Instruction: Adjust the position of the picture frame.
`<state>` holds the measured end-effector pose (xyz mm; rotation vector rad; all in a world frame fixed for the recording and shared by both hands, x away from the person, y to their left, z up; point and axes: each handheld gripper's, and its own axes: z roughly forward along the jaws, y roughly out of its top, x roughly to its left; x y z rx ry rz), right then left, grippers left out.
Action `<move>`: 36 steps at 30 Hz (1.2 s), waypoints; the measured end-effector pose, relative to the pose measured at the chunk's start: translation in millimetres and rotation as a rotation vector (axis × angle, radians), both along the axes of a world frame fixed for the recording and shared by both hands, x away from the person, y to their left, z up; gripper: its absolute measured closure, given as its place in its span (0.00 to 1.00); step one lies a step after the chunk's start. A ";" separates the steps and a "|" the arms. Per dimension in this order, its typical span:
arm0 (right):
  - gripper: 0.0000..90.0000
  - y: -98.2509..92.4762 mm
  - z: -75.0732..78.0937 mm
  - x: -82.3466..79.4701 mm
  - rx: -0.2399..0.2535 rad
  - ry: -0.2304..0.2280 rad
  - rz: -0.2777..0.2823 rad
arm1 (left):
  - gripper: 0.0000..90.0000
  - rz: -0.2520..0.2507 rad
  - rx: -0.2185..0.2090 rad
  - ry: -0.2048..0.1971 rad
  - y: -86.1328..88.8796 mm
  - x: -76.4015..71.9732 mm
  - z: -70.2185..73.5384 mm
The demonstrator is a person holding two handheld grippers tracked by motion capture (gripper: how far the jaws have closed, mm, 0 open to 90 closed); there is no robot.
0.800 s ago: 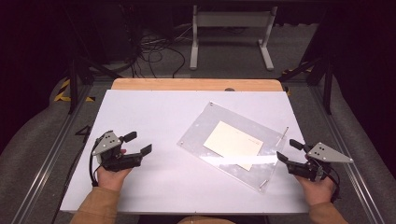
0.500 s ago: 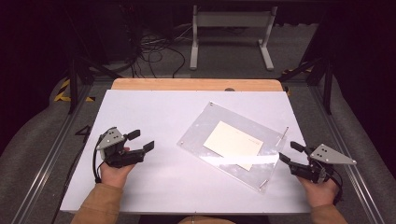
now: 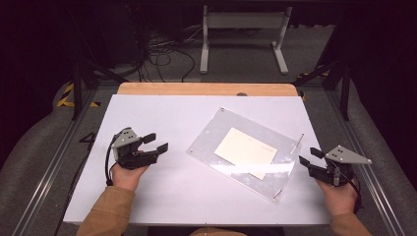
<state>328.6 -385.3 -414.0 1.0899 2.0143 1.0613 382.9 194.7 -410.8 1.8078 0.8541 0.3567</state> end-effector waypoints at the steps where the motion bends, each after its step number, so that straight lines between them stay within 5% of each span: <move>1: 0.51 0.0 0.0 0.0 0.000 0.000 0.000 | 0.38 0.000 0.000 0.000 0.0 0.0 0.0; 6: 0.60 -4.8 0.7 24.6 0.005 0.079 -0.044 | 0.38 -0.007 0.005 0.020 -3.9 1.8 -2.8; 16: 0.71 0.8 1.2 75.6 -0.061 0.197 -0.077 | 0.38 -0.011 0.027 0.043 -2.9 2.0 -6.2; 27: 0.93 0.4 -3.5 95.3 -0.078 0.240 -0.088 | 0.38 -0.027 0.029 0.049 -2.7 2.9 -8.7; 36: 0.94 4.1 11.7 114.3 -0.103 0.217 -0.059 | 0.39 -0.027 0.027 0.068 -4.1 4.1 -10.9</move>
